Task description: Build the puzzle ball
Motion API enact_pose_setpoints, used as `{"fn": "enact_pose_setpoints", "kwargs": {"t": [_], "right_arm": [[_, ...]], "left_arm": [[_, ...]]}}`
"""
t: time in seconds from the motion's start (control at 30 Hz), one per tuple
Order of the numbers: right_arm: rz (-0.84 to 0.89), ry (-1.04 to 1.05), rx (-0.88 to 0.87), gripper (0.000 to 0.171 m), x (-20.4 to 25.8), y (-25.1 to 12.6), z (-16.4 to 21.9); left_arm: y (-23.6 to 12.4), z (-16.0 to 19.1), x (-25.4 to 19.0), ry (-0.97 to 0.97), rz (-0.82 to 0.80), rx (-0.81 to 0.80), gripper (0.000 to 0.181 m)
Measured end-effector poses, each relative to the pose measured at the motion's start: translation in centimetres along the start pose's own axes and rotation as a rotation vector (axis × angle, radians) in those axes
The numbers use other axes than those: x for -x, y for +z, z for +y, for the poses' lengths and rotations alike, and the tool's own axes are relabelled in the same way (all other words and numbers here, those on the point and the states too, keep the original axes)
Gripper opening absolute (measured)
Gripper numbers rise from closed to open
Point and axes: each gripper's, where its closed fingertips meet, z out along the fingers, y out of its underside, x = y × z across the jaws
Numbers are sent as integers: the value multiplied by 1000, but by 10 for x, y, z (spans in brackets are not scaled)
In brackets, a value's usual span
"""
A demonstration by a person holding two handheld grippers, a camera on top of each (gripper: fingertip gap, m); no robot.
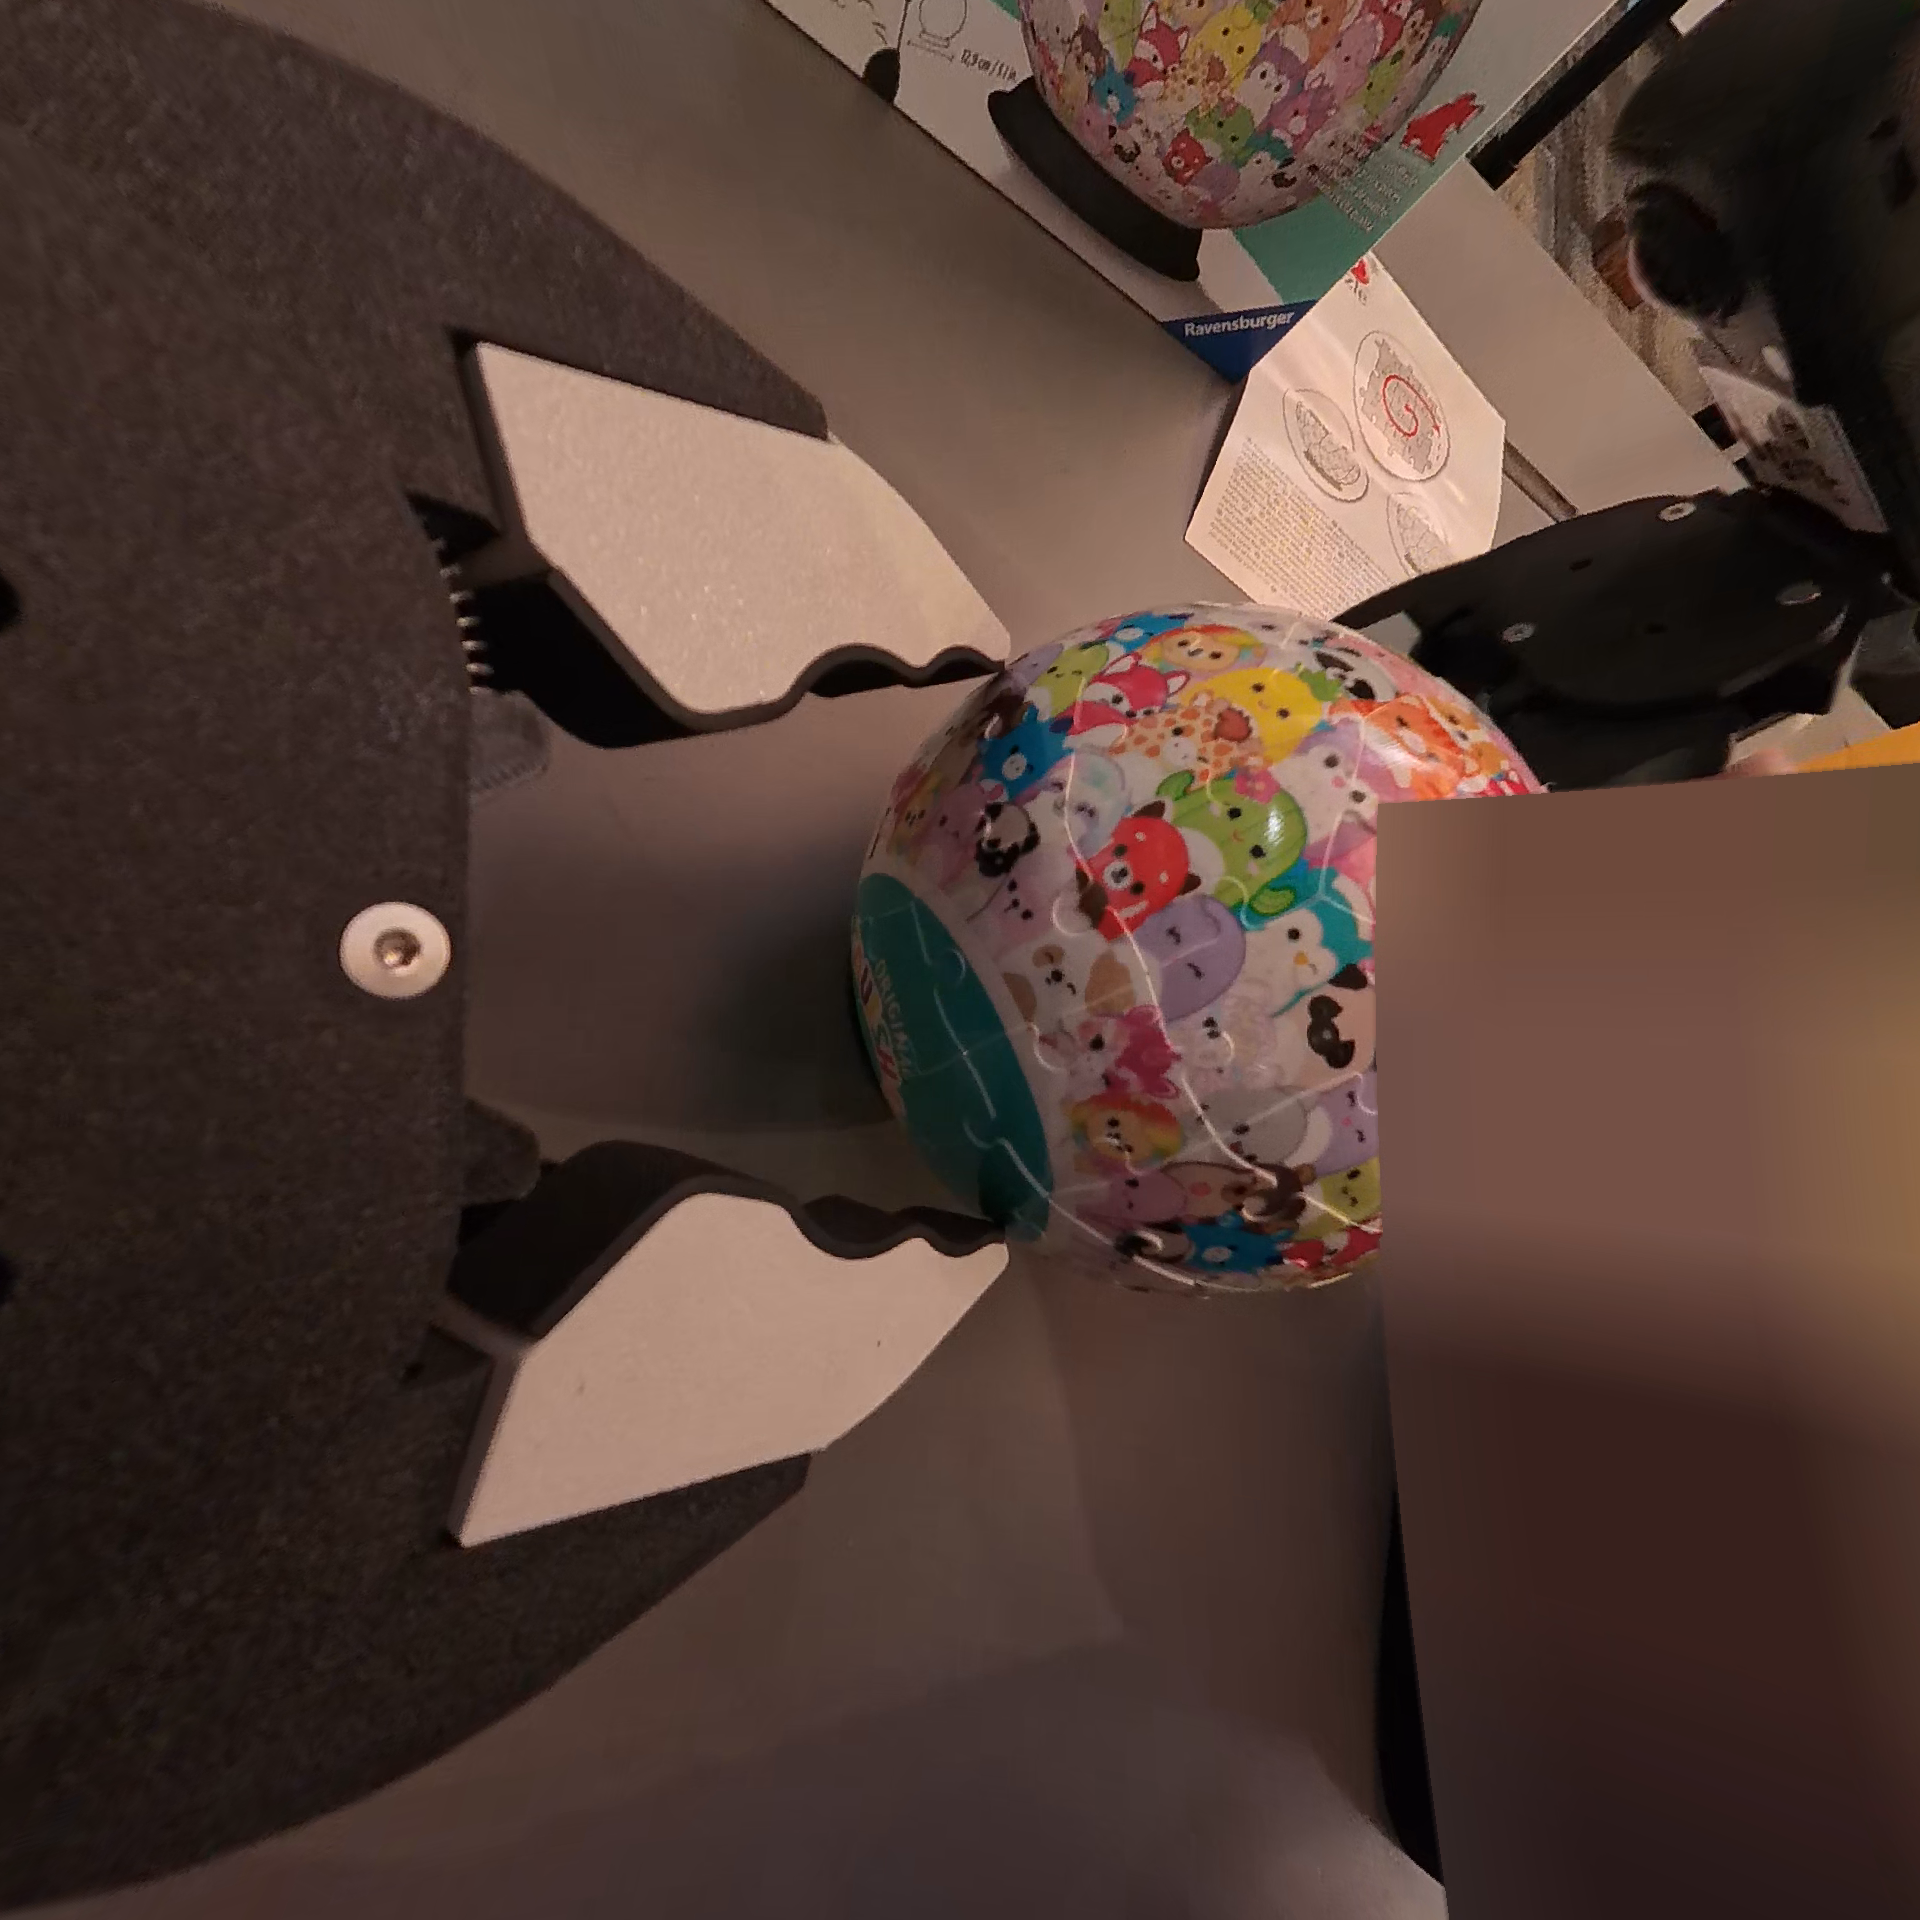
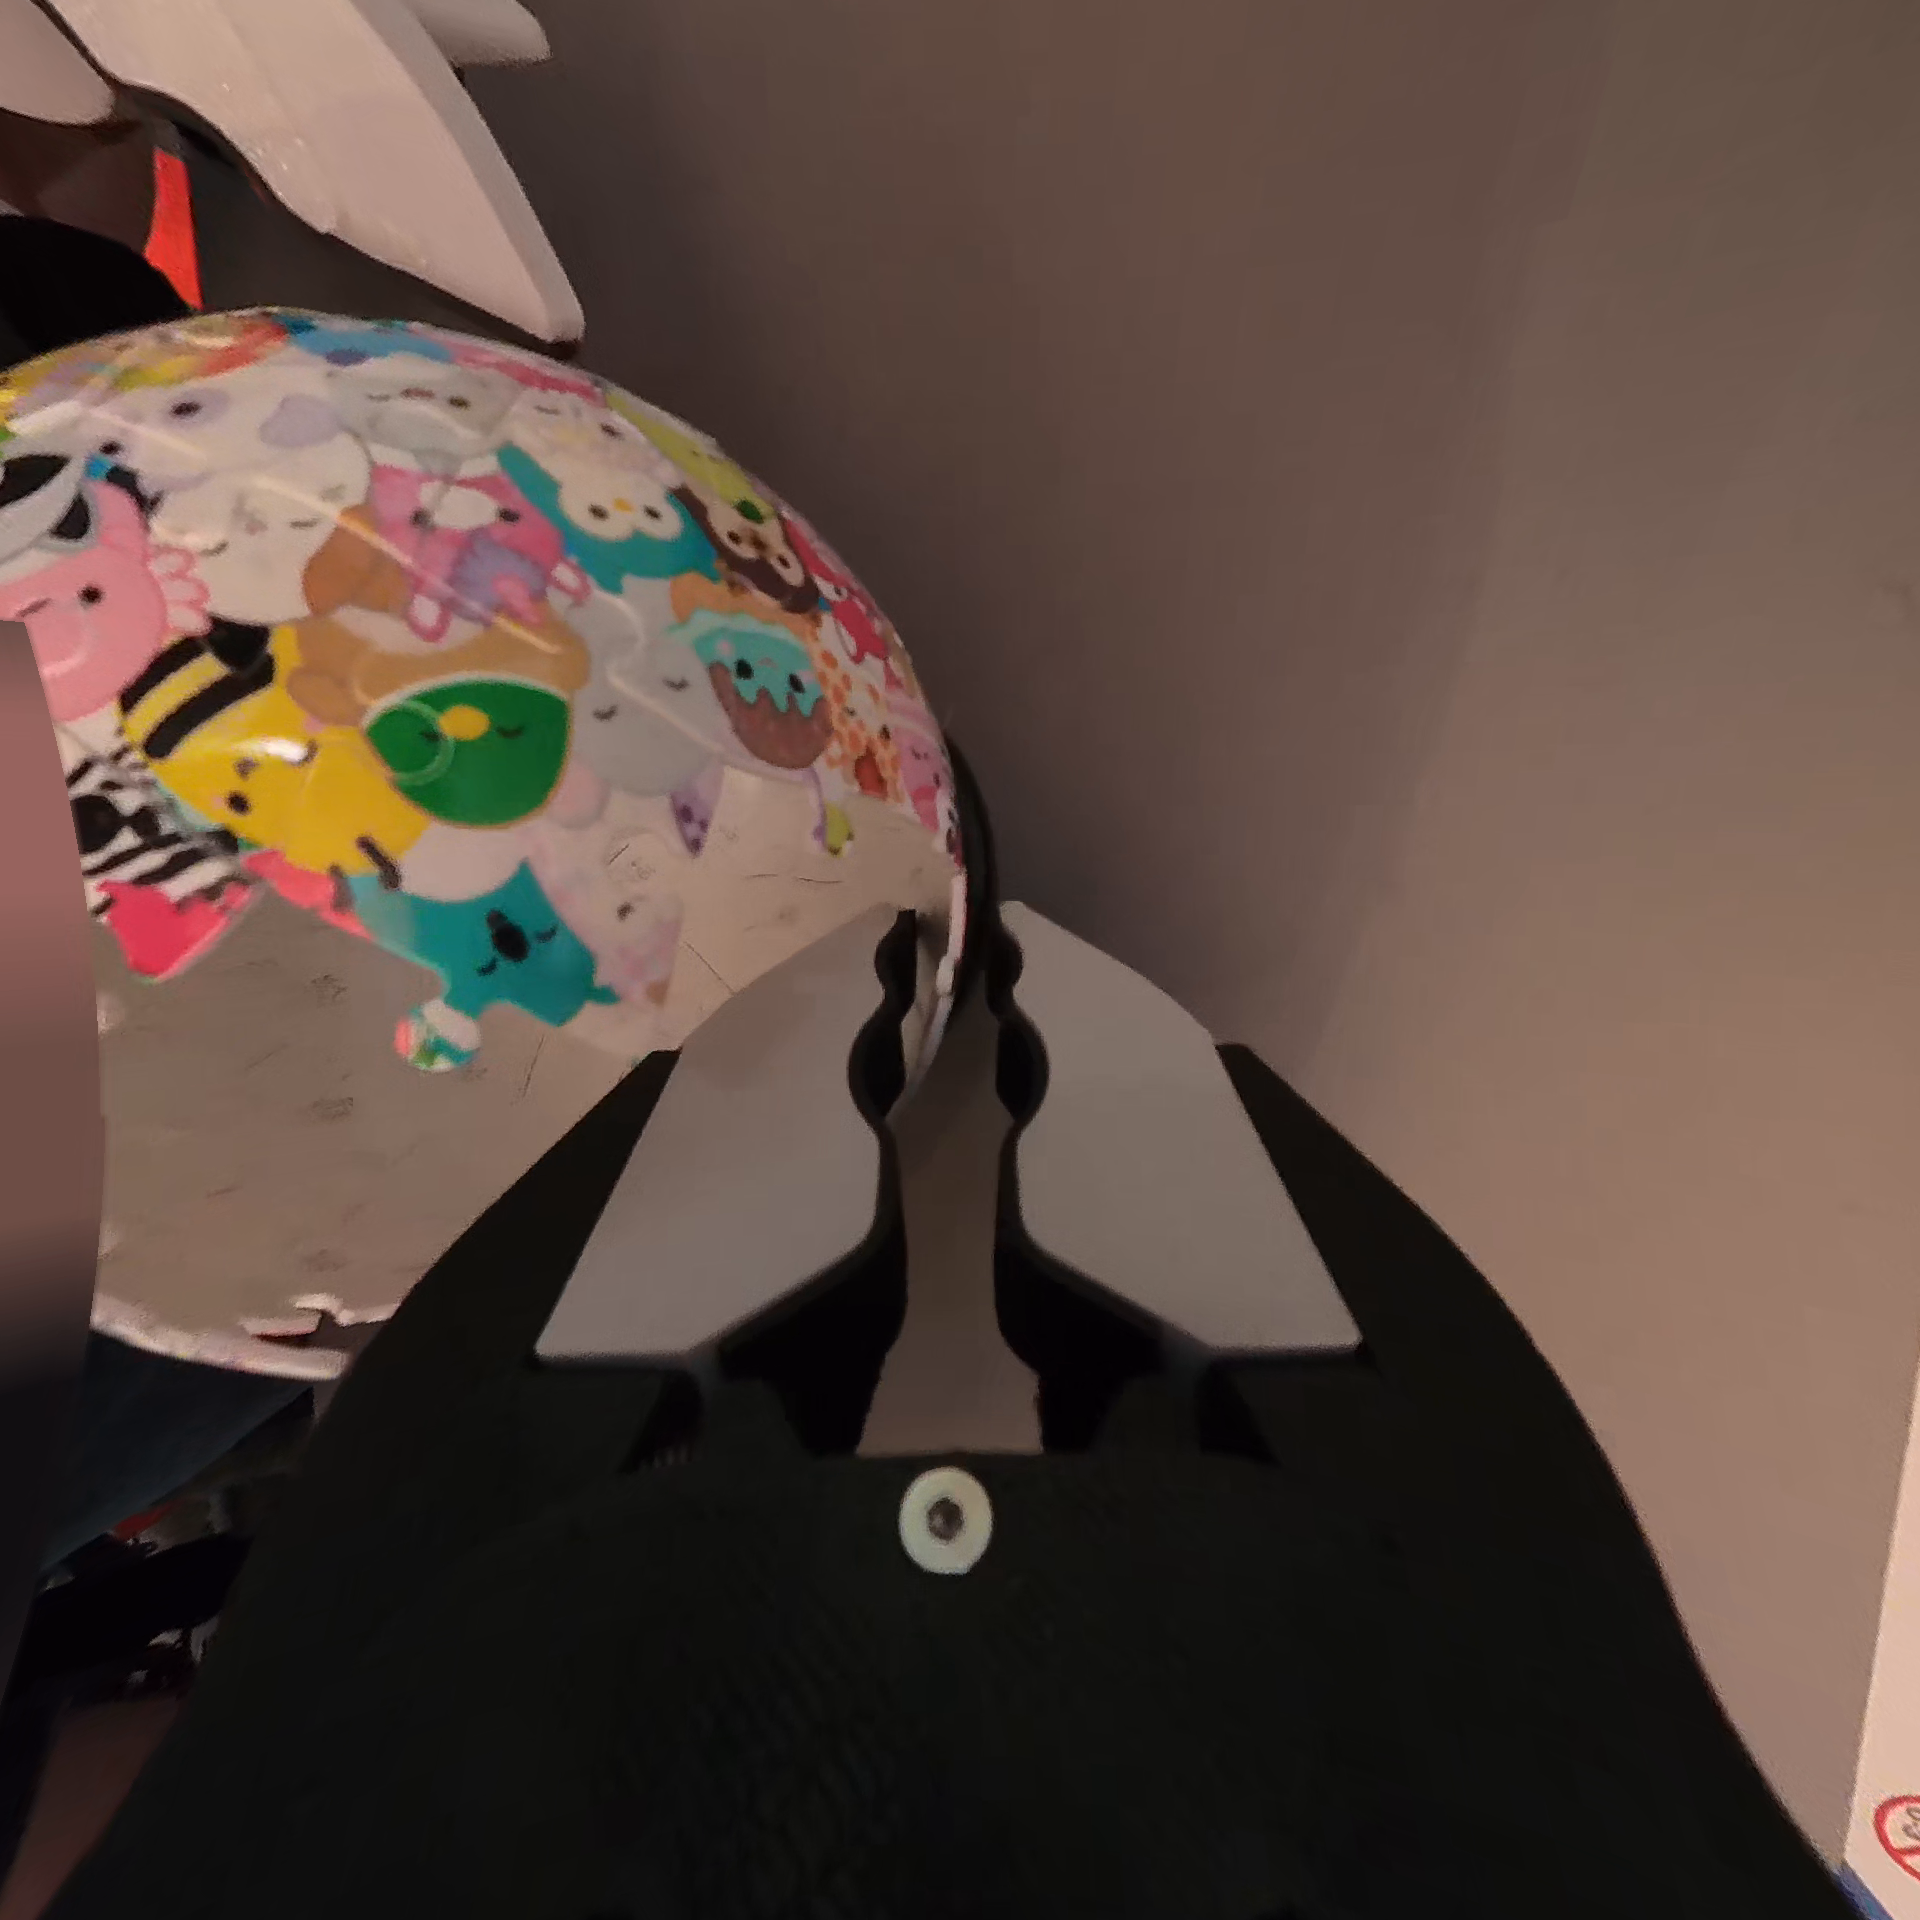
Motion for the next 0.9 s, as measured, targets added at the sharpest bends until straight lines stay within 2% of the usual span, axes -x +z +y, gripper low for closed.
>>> {"fn": "enact_pose_setpoints", "kwargs": {"t": [0.07, 0.43, 0.9], "right_arm": [[-18, 2, -2, 8, 2, 0, 0], [-79, 89, -23, 6, 3, 0, -2], [-61, 90, -37, 7, 4, -4, -4]], "left_arm": [[0, 0, 0, 1, -1, 1, 96], [0, 0, -1, 12, -7, 9, 95], [-1, 0, -2, 28, -12, 15, 94]]}}
